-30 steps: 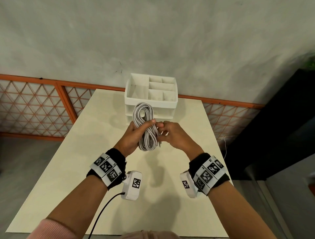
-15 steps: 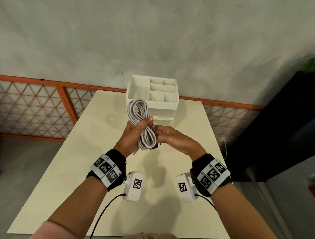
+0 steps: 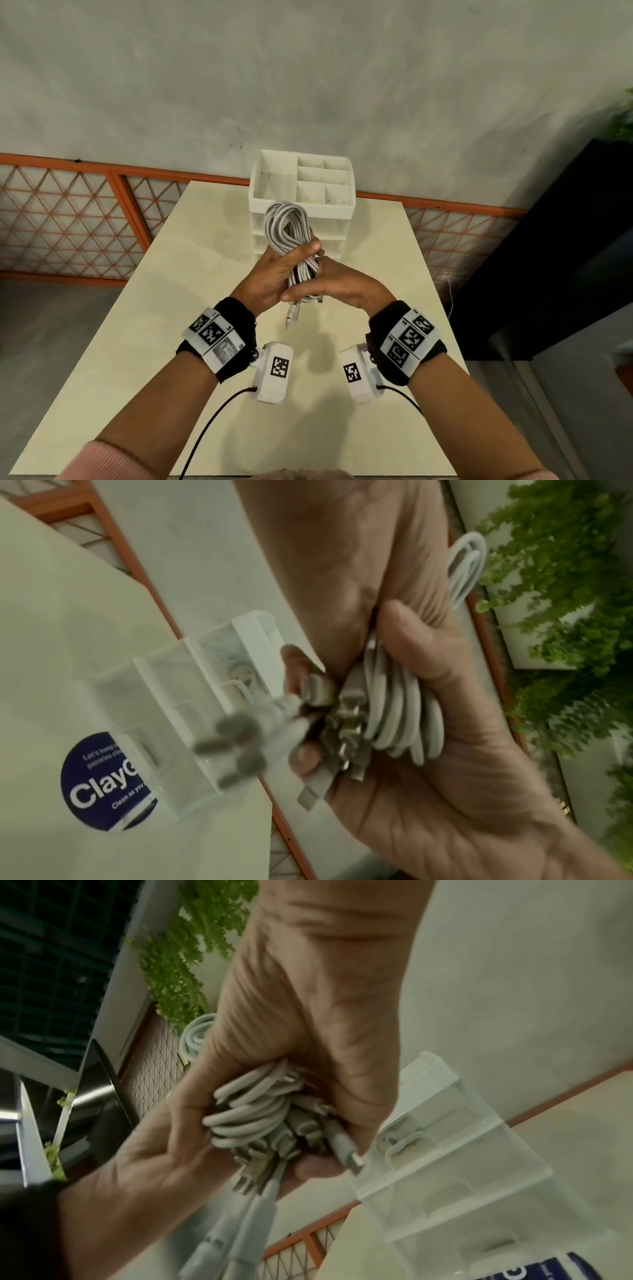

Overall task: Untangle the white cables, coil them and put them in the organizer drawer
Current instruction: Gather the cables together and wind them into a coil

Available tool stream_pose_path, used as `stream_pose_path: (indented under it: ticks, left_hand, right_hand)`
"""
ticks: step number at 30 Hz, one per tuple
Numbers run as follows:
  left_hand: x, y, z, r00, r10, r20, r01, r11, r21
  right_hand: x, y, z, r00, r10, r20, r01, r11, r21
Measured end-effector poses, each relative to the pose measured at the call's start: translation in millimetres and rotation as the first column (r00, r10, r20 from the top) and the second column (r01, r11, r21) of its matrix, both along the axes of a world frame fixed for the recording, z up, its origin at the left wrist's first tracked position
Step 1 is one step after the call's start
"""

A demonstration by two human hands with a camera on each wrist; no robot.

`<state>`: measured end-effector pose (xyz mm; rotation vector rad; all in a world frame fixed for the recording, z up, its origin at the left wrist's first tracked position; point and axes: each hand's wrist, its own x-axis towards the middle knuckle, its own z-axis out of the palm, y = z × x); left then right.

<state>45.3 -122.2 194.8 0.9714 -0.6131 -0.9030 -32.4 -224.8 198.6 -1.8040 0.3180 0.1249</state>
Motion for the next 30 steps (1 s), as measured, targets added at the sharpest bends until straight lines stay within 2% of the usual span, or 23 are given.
stream_pose_path:
  ticks: [4, 8, 10, 16, 22, 25, 28, 30]
  left_hand:
    - [6, -2, -2, 0.993, -0.09, -0.073, 0.086, 0.995, -0.053]
    - [9, -3, -4, 0.998, -0.059, -0.023, 0.059, 0.998, -0.016]
    - [11, -2, -4, 0.999, -0.04, -0.02, 0.04, 0.998, -0.044]
    - [16, -4, -9, 0.986, 0.047, -0.159, -0.072, 0.985, -0.158]
    - [15, -17, -5, 0.89, 0.234, -0.391, -0.274, 0.961, -0.047]
    - [12, -20, -9, 0.851, 0.314, -0.421, -0.335, 0.942, 0.025]
    - [14, -19, -18, 0.855, 0.314, -0.413, -0.313, 0.947, 0.07]
    - [16, -17, -20, 0.89, 0.26, -0.375, -0.25, 0.965, 0.074]
  right_hand:
    - [0, 1, 1, 1.0, -0.01, 0.026, 0.011, 0.999, -0.049]
    - [1, 1, -11, 0.997, -0.07, 0.02, 0.07, 0.998, 0.009]
    - [4, 2, -16, 0.995, -0.104, 0.011, 0.104, 0.994, -0.012]
    - [15, 8, -28, 0.972, -0.226, 0.069, 0.236, 0.937, -0.256]
    - [24, 12, -42, 0.956, -0.253, 0.147, 0.291, 0.871, -0.396]
    - [22, 11, -46, 0.964, -0.216, 0.158, 0.266, 0.844, -0.466]
    - [17, 9, -44, 0.978, -0.175, 0.112, 0.208, 0.853, -0.479]
    - [16, 5, -41, 0.985, -0.166, 0.048, 0.17, 0.878, -0.448]
